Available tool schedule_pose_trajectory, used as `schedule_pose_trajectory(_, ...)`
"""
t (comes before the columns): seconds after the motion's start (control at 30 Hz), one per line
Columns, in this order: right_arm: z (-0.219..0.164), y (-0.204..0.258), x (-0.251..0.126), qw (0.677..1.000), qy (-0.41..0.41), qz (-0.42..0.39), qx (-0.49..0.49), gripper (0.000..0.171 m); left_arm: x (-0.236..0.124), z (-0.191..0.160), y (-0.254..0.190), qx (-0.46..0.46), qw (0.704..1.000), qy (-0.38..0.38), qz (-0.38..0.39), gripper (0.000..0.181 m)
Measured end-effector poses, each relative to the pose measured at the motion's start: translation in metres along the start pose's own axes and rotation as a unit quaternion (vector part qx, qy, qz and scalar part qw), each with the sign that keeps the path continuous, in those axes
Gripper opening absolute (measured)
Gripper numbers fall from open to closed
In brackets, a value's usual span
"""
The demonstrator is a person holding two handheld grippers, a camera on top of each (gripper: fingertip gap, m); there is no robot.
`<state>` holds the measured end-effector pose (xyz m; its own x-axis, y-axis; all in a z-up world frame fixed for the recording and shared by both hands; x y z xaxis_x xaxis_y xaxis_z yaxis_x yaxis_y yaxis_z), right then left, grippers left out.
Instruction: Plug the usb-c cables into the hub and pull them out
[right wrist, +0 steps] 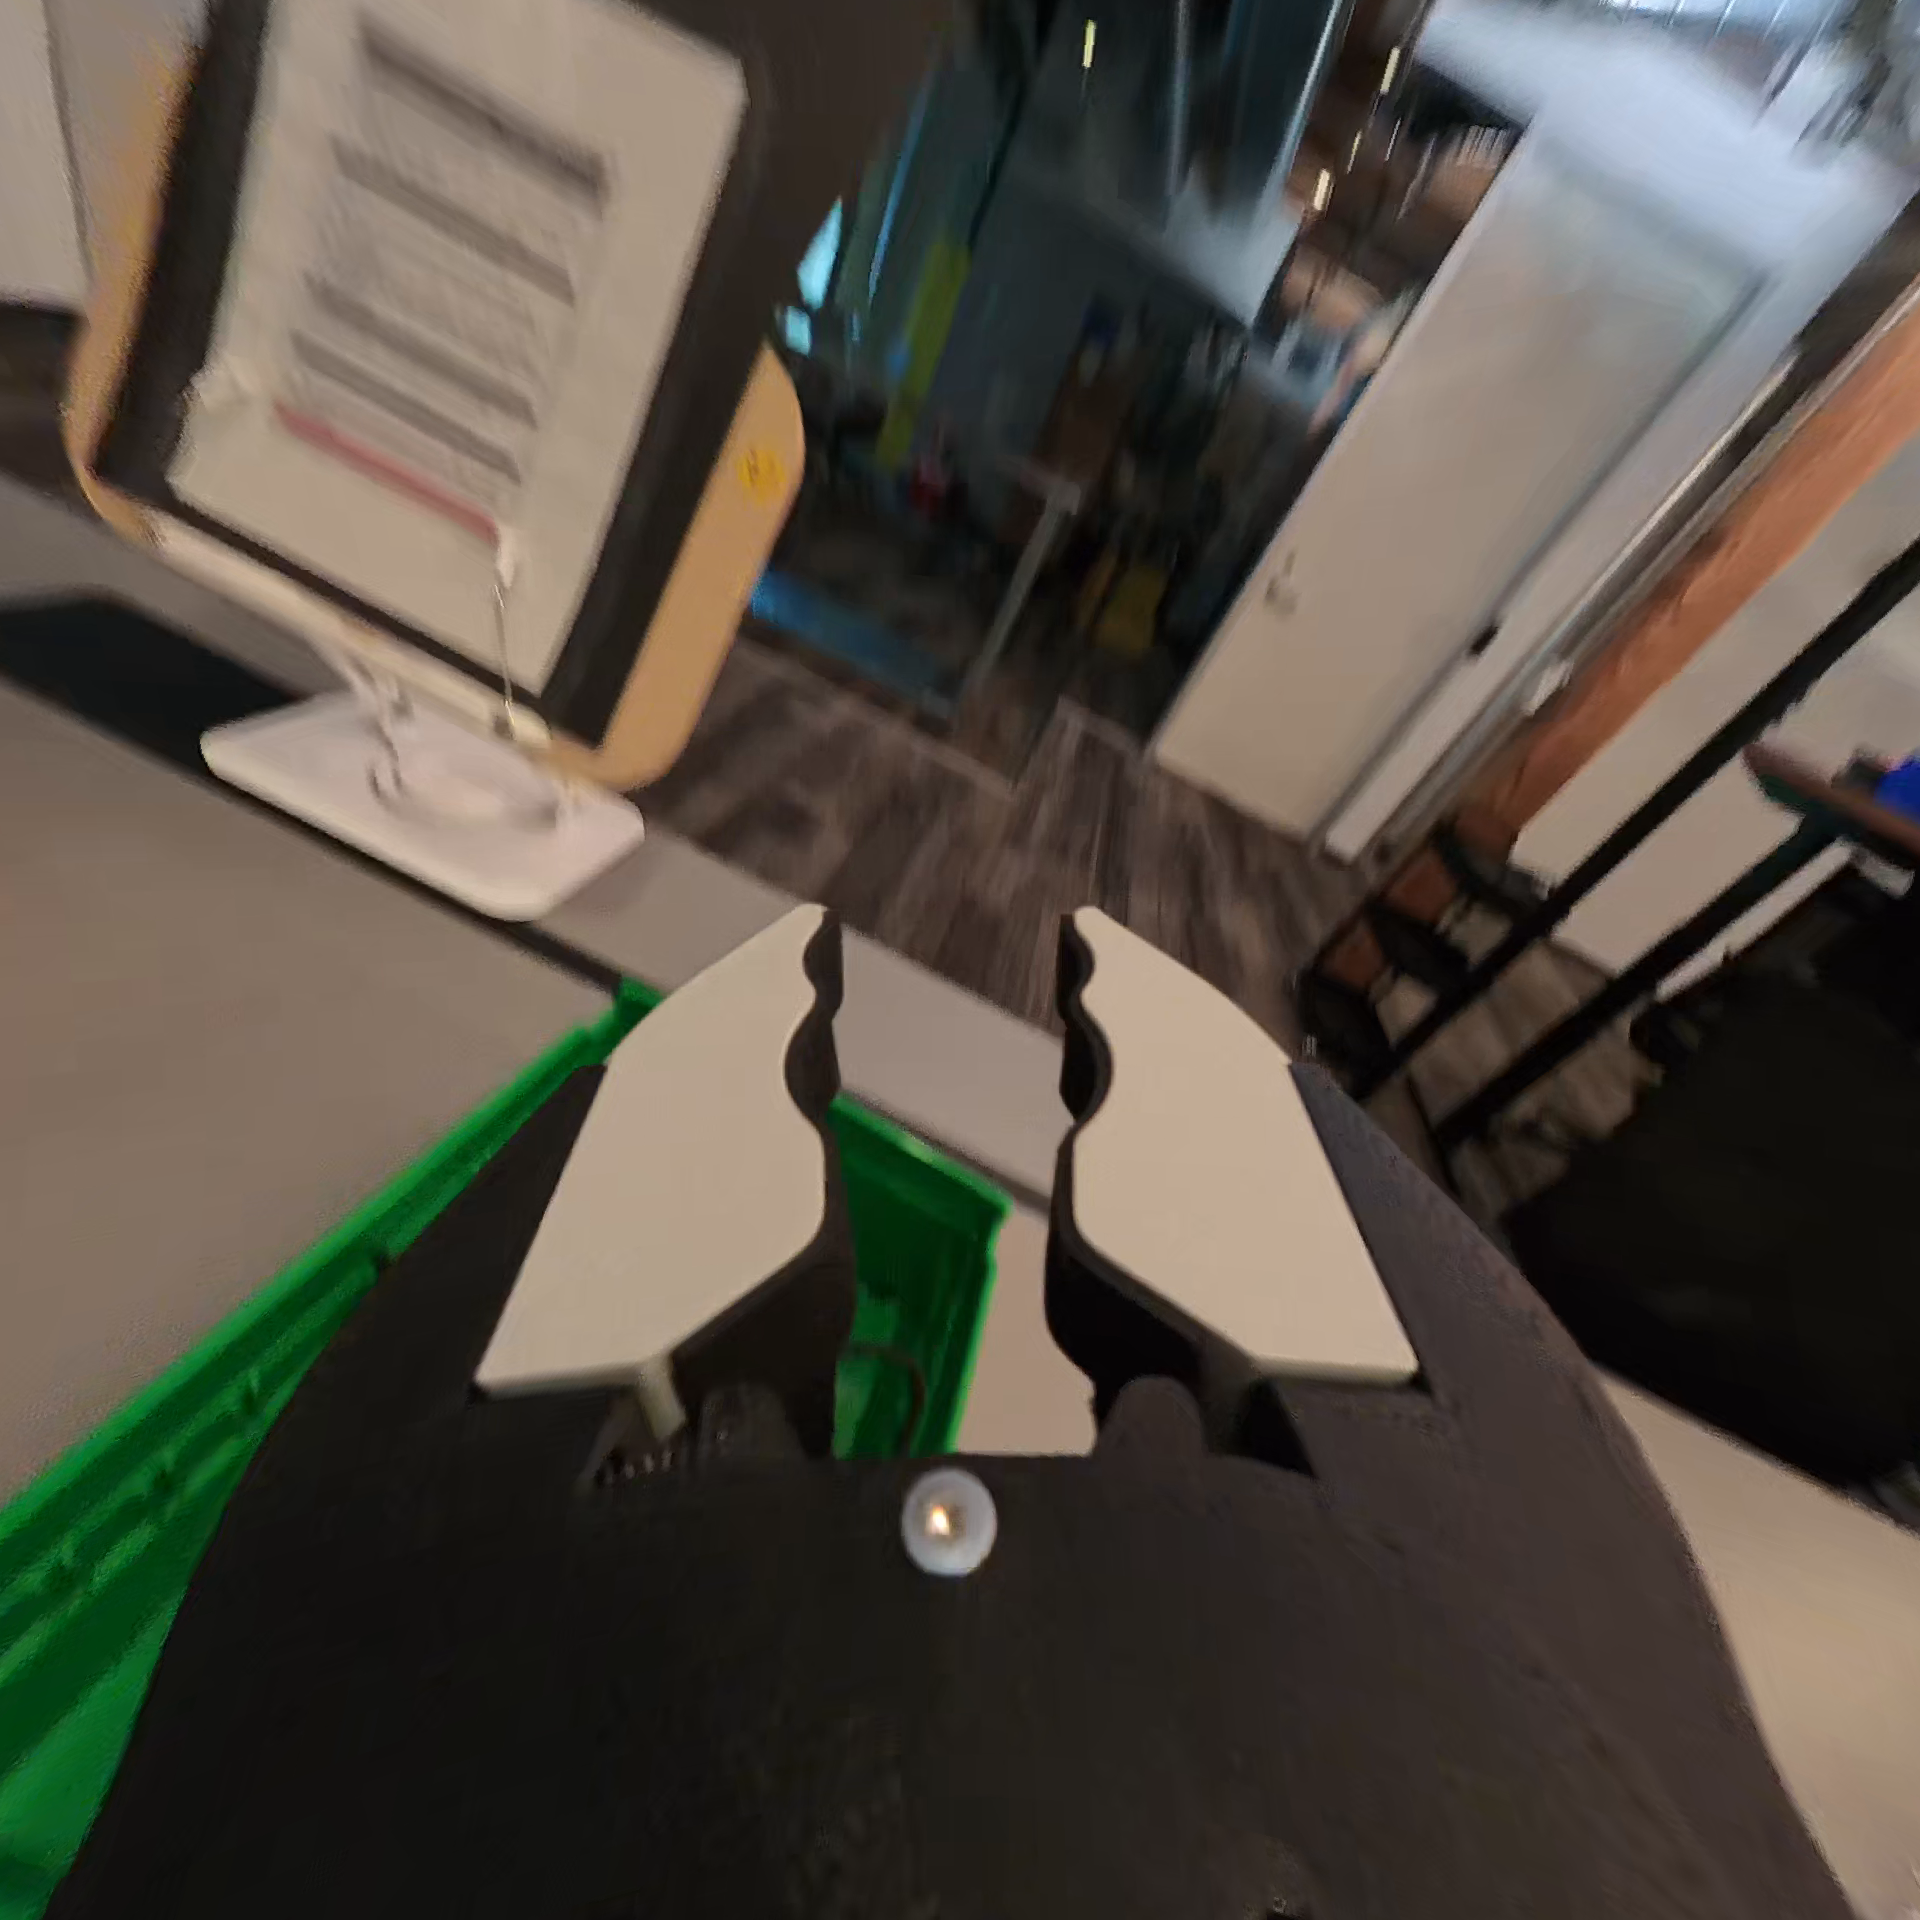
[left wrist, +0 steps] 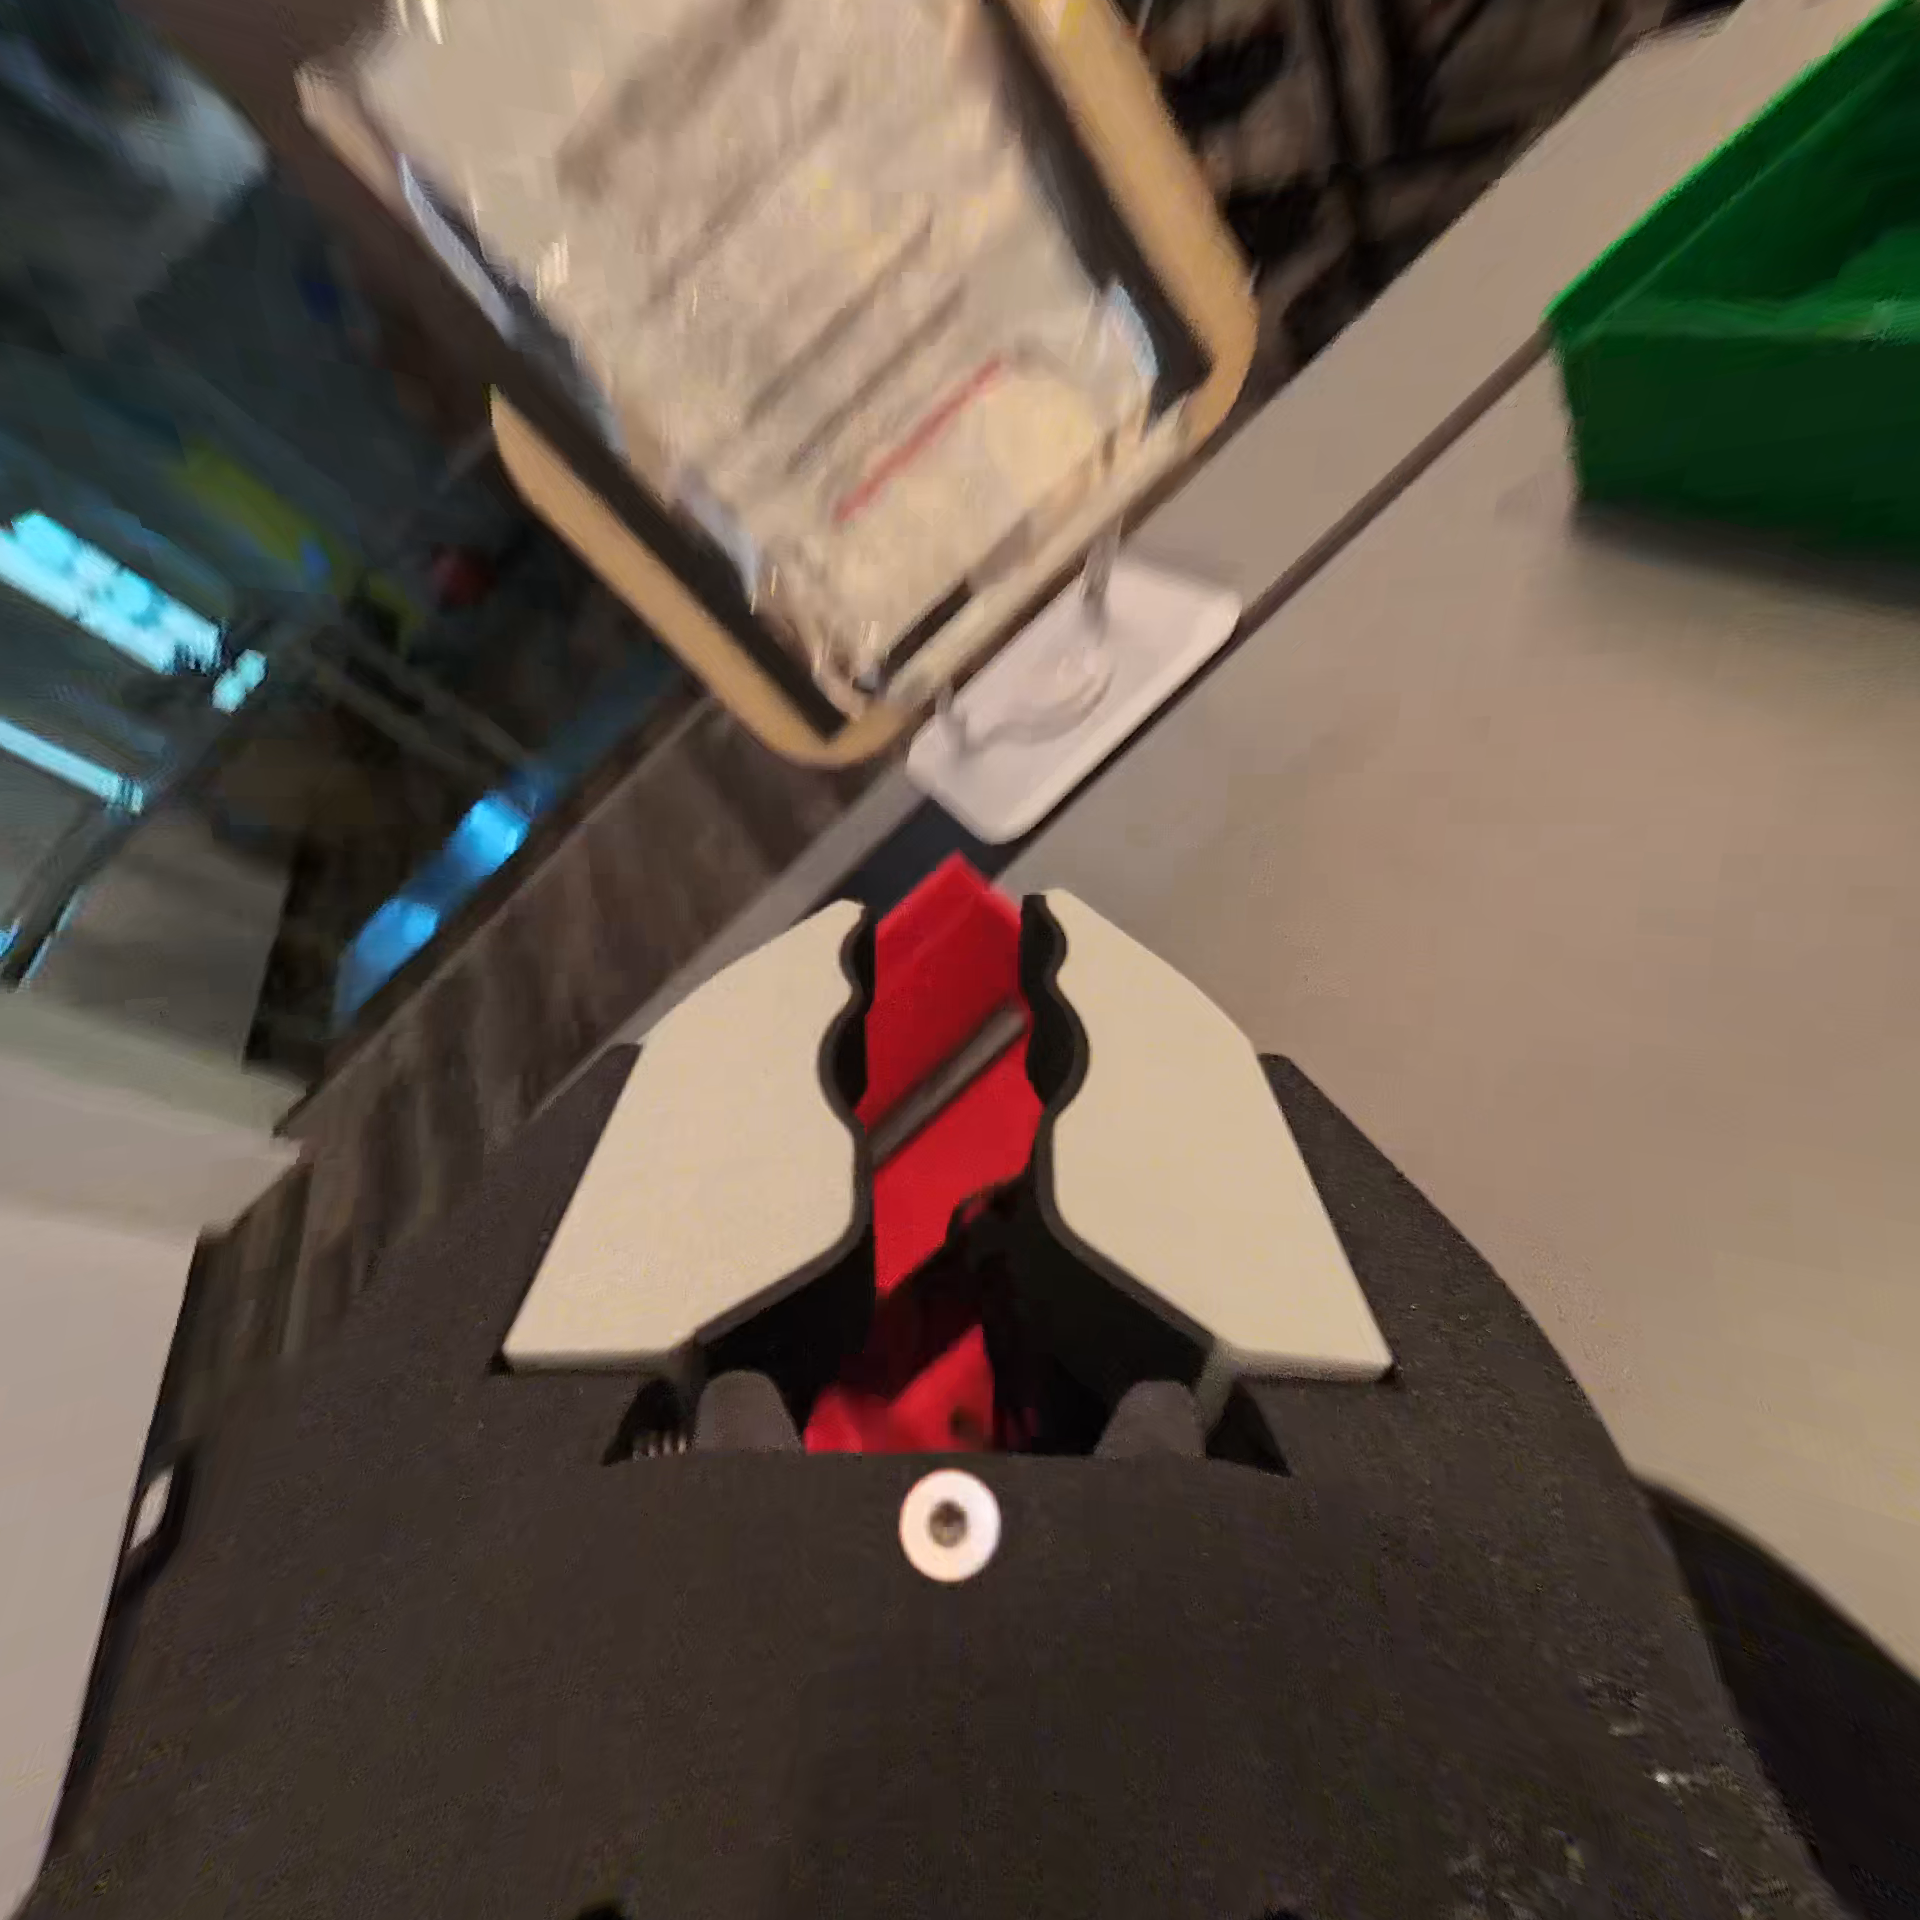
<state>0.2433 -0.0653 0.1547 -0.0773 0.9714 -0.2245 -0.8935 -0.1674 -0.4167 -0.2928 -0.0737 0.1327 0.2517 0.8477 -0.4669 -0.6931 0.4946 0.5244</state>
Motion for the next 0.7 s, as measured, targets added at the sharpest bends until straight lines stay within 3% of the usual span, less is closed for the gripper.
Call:
schedule_pose_trajectory(0.03,0.009,0.006,-0.002,0.999,-0.033,0.001,-0.003,0.041,0.001,-0.011,0.004,-0.007,0.999,0.035,0.001,0.026)
schedule_pose_trajectory(0.17,0.035,0.029,-0.005,0.993,-0.115,-0.014,-0.034,0.043,0.018,-0.058,0.011,-0.064,0.975,0.206,-0.045,0.021)
schedule_pose_trajectory(0.27,0.043,0.042,-0.001,0.991,-0.119,-0.001,-0.055,0.044,0.036,-0.087,0.019,-0.085,0.945,0.311,-0.047,0.020)
schedule_pose_trajectory(0.4,0.045,0.049,0.006,0.992,-0.107,0.001,-0.069,0.044,0.062,-0.110,0.024,-0.113,0.923,0.357,-0.087,0.019)
schedule_pose_trajectory(0.7,0.043,0.049,0.011,0.993,-0.087,-0.001,-0.077,0.044,0.105,-0.136,0.015,-0.130,0.898,0.376,-0.187,0.032)
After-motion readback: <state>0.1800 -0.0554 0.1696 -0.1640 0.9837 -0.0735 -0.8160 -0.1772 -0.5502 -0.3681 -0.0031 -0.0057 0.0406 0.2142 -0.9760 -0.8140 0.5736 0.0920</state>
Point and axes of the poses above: each gripper's, where its closed fingertips meet, x out along the fingers, z out of its top, y = z × x across the jaws, the point moved 9 cm from there along -x, back along the fingers, and after that the axes turned 11 degrees about y, right-handed, at the moved point
